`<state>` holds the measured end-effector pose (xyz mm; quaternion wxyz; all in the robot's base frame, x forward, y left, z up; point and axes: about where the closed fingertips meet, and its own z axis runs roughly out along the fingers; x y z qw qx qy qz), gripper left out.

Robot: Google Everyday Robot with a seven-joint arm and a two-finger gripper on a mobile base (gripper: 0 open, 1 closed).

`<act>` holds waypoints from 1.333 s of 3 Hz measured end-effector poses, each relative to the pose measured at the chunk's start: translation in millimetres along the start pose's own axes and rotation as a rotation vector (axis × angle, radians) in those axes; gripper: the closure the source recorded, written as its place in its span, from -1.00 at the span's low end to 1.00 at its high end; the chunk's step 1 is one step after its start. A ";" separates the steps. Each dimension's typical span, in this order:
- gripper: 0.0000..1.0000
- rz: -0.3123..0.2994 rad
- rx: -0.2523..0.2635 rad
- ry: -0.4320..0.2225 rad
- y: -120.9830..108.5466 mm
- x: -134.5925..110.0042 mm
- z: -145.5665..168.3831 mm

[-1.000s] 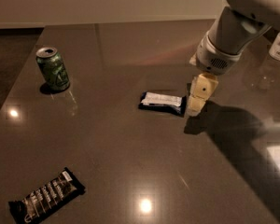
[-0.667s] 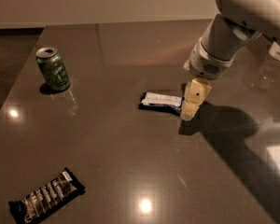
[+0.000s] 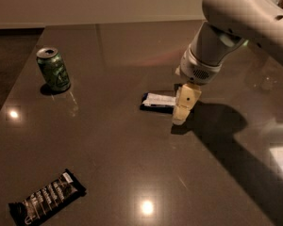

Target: Move rxbar blueberry near rxbar chocolate

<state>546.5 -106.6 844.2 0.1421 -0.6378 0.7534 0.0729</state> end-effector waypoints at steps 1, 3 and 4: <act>-0.84 -0.009 -0.011 0.006 1.1 -5.1 9.8; -0.16 -0.022 -0.032 0.006 6.2 -12.4 15.7; 0.30 -0.027 -0.040 0.005 8.7 -13.9 15.8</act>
Offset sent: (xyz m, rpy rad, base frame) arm -0.0019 0.0189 -0.0133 -0.0065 0.0287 0.0305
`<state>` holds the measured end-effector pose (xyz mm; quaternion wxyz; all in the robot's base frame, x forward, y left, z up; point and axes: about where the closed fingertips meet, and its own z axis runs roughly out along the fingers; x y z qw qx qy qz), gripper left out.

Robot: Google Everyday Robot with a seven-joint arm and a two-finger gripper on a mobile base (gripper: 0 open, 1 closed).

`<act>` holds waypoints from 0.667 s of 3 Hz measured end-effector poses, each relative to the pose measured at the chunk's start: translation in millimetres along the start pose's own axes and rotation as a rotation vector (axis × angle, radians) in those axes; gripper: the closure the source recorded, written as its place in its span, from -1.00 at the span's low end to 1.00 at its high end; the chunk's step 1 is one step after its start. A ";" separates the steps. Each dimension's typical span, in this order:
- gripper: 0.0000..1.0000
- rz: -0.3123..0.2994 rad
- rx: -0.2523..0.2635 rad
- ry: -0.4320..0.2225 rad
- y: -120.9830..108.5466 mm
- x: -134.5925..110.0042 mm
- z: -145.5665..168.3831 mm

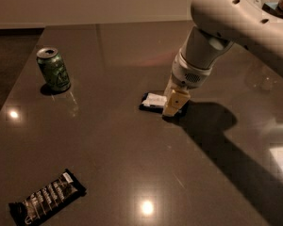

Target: Move rxbar blueberry near rxbar chocolate

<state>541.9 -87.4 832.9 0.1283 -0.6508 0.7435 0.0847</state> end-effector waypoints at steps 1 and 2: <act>0.77 0.000 -0.001 0.000 0.2 -0.4 -1.1; 1.00 -0.015 -0.014 -0.015 9.0 -9.5 -11.1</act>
Offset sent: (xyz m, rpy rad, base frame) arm -0.0262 0.0191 0.0395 0.0469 0.0218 0.0548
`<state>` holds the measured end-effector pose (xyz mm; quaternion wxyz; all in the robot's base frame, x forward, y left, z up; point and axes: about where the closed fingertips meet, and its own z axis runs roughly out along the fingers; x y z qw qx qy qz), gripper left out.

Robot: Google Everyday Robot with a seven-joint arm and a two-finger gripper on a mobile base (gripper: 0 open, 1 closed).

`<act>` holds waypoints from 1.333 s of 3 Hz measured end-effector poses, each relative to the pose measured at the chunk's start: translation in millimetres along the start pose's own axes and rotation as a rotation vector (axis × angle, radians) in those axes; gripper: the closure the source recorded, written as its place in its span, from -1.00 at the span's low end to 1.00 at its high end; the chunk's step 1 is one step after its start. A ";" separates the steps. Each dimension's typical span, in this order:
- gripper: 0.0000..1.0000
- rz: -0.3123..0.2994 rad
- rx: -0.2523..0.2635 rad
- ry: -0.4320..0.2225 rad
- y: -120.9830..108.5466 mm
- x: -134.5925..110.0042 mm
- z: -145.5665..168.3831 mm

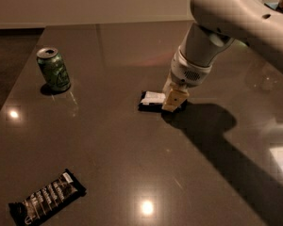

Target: Move rxbar blueberry near rxbar chocolate

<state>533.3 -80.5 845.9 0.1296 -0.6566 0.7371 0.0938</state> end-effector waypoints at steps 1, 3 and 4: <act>1.00 -0.054 -0.046 -0.025 23.3 -23.1 -6.6; 1.00 -0.268 -0.141 -0.103 105.8 -93.2 -8.8; 1.00 -0.375 -0.155 -0.104 141.5 -113.3 -3.9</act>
Offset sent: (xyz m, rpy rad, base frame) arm -0.0930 0.0966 0.0404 0.1128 0.0866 0.3000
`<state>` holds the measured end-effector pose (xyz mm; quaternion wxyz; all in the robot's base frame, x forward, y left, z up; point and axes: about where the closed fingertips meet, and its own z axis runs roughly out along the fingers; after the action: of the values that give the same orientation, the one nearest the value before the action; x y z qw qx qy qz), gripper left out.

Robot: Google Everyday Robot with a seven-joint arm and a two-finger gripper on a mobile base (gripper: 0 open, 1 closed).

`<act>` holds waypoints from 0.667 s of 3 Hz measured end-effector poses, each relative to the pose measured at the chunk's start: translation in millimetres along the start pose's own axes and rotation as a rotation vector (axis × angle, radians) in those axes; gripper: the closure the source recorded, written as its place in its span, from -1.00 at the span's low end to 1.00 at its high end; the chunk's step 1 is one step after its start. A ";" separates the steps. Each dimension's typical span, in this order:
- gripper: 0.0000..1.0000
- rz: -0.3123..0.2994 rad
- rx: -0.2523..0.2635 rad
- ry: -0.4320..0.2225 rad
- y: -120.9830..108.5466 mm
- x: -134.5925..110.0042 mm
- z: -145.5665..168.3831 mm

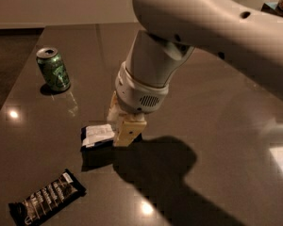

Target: Move rxbar blueberry near rxbar chocolate

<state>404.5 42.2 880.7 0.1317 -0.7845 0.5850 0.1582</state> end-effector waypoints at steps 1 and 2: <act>0.72 -0.108 -0.018 0.006 23.6 -25.7 10.8; 0.26 -0.187 -0.042 0.005 36.2 -39.8 16.9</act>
Offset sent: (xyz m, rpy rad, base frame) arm -0.0648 0.0423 -0.0034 0.0035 -0.0357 0.2918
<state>357.6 73.5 880.5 0.1279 -0.8387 0.5061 0.1552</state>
